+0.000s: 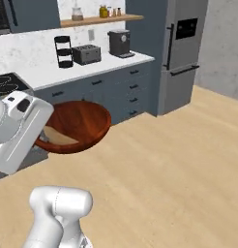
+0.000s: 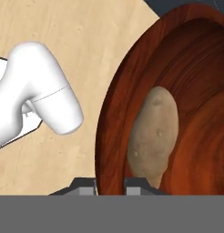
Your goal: Pick the sweet potato from the sink and place it in the bowl. Then pick the bowl and place it in the microwave. Then close the microwave door and press the start button.
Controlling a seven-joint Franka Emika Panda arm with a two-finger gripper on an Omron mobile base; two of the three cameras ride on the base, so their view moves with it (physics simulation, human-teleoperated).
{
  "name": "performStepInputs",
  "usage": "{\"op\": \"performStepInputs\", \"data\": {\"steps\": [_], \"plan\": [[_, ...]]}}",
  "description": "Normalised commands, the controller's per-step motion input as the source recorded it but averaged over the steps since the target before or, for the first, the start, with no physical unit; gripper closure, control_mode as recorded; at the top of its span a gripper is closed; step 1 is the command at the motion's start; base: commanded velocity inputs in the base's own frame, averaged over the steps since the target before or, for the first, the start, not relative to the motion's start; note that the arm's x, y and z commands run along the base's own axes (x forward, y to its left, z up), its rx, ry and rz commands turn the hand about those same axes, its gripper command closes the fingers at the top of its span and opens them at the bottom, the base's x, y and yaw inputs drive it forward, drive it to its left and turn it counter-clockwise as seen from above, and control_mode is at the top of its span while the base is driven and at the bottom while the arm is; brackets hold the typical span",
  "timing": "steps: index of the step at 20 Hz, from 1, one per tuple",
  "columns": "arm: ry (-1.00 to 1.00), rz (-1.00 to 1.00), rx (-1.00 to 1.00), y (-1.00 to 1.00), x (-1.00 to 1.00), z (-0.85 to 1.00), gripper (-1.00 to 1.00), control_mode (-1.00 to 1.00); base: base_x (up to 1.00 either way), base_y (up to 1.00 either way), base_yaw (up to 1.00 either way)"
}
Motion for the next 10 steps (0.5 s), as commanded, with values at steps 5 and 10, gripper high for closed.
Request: {"op": "performStepInputs", "data": {"steps": [5, 10], "plan": [[0.00, 0.00, 0.00, 0.00, 0.00, 0.00, 1.00, 1.00, 0.89, 0.00, 0.83], [0.00, 0.00, 0.00, 0.00, 0.00, 0.00, 1.00, 1.00, 0.82, 0.00, 0.84]]}}
